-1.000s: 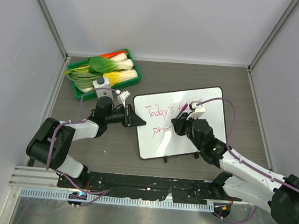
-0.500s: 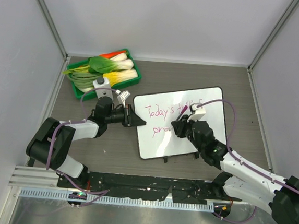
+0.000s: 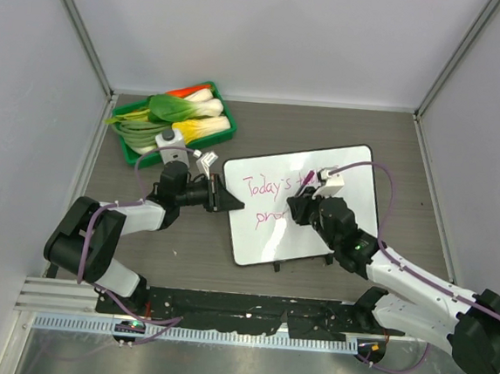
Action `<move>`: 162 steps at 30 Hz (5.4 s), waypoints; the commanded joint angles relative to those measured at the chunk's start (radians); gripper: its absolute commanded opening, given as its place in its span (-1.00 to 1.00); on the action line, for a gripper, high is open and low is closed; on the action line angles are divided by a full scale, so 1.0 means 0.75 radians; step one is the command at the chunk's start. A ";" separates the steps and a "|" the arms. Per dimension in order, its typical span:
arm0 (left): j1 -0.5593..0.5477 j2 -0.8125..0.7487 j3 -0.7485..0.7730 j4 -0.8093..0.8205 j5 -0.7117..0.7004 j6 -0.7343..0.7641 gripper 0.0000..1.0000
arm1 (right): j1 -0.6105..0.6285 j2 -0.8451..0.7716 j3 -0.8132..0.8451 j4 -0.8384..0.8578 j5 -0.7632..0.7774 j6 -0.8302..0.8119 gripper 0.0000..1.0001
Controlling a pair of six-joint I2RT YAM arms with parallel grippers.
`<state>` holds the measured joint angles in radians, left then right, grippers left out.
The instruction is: Write a sentence on the whiteboard
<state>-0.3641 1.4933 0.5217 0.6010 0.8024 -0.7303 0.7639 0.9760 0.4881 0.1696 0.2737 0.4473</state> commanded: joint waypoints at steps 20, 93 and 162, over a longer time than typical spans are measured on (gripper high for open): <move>0.009 0.040 -0.002 -0.118 -0.248 0.211 -1.00 | 0.000 0.002 0.002 -0.085 0.018 0.009 -0.97; 0.007 0.034 -0.006 -0.114 -0.246 0.209 -1.00 | -0.174 -0.182 0.063 0.011 -0.185 0.046 -0.97; -0.490 -0.521 0.421 -0.656 -0.397 0.352 0.55 | -0.079 -0.403 0.067 0.123 -0.460 0.225 -0.98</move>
<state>-0.6949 1.0222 0.7864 0.0044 0.3515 -0.5053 0.7879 0.6788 0.4904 0.1661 0.1303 0.4732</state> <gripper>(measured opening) 0.781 0.198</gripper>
